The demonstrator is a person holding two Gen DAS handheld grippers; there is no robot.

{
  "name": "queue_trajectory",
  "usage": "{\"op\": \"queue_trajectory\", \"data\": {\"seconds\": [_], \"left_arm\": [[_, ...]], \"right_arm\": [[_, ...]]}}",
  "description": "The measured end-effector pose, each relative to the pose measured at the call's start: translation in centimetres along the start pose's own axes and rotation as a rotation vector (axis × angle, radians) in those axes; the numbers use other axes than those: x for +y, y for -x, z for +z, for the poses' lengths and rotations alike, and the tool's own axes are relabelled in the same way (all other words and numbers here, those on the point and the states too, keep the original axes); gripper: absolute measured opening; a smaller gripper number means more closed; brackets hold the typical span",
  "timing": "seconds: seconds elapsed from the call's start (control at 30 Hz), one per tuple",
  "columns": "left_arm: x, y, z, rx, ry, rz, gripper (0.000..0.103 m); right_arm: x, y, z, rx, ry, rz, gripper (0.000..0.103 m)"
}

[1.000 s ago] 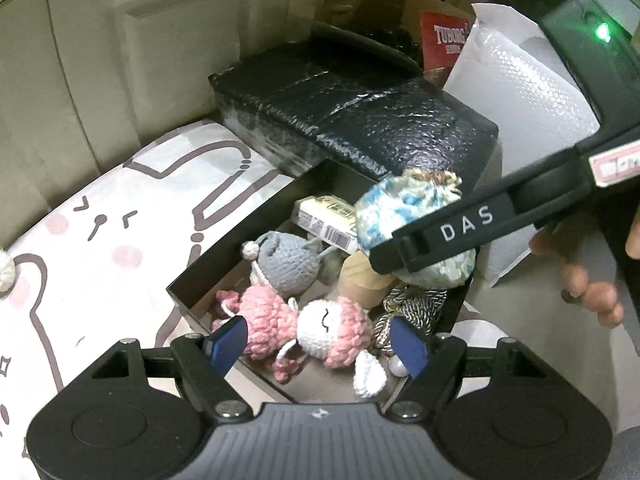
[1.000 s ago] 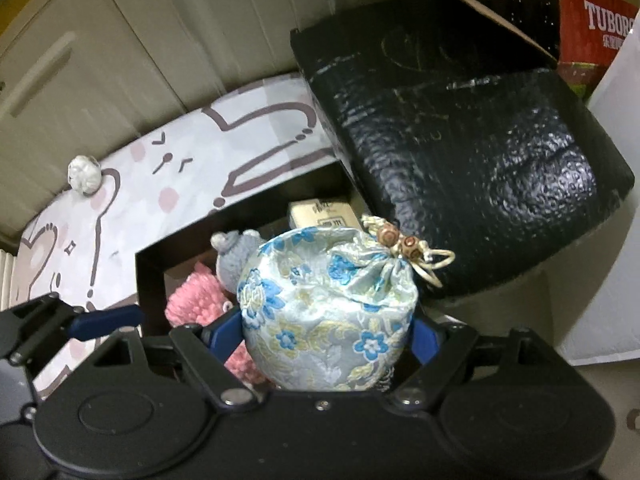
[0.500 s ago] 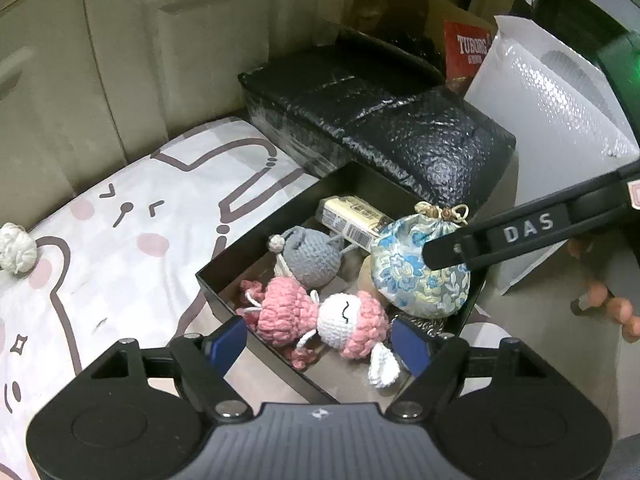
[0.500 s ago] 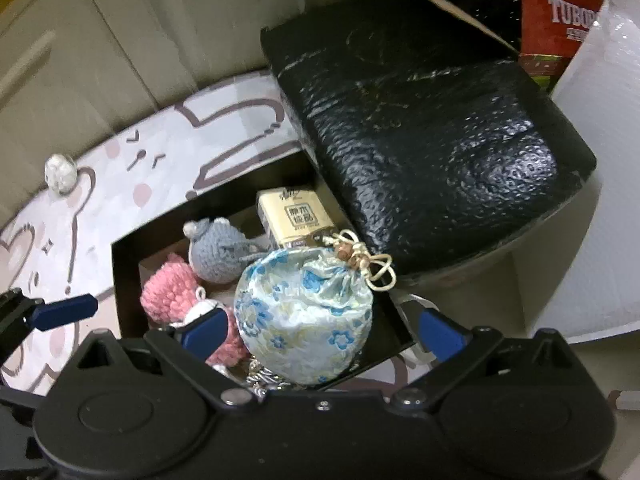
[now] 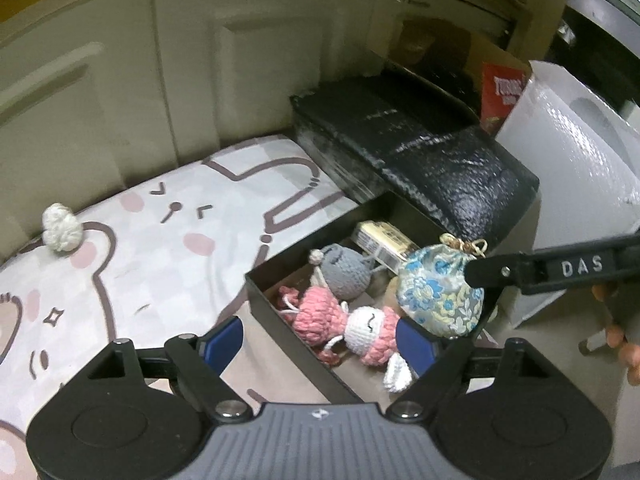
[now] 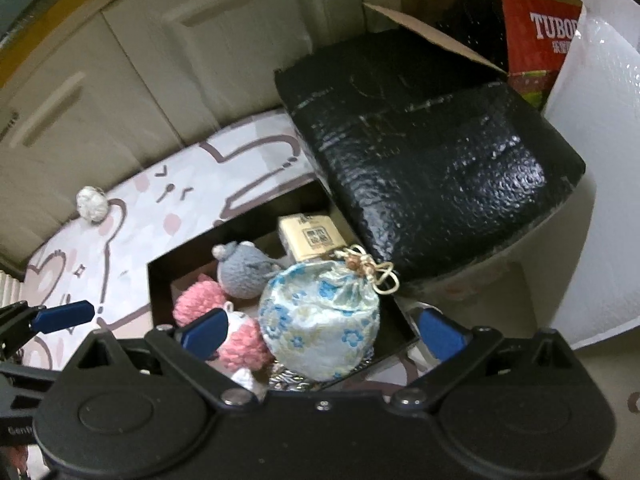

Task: Organize objects
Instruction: 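Withdraw both tools from the box back over the mat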

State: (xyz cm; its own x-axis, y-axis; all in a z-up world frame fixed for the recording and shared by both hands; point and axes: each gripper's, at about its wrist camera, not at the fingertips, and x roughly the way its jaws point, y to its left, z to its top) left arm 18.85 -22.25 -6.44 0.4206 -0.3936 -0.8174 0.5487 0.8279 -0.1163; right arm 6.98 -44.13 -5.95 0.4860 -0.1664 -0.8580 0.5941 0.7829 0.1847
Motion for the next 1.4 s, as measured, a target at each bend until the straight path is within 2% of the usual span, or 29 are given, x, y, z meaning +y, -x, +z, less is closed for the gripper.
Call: {"op": "queue_trajectory", "data": {"seconds": [0.53,0.8,1.23,1.4], "left_arm": [[2.3,4.4,-0.7,-0.073,0.143,0.090,0.090],[3.0,5.8,-1.4,-0.093,0.175,0.136,0.103],[4.2,7.2,-2.4,-0.116,0.204,0.184,0.103],[4.3,7.4,-2.7,-0.119,0.203,0.188,0.103]], "right_arm": [[1.1,3.6,-1.6,-0.110,0.068,0.027,0.103],[2.1,4.9,-2.2,-0.159,0.094,0.047,0.103],[2.9,5.8,-2.9,-0.204,0.133,0.024,0.103],[2.6,5.0,-3.1,-0.193,0.117,0.030,0.103]]}}
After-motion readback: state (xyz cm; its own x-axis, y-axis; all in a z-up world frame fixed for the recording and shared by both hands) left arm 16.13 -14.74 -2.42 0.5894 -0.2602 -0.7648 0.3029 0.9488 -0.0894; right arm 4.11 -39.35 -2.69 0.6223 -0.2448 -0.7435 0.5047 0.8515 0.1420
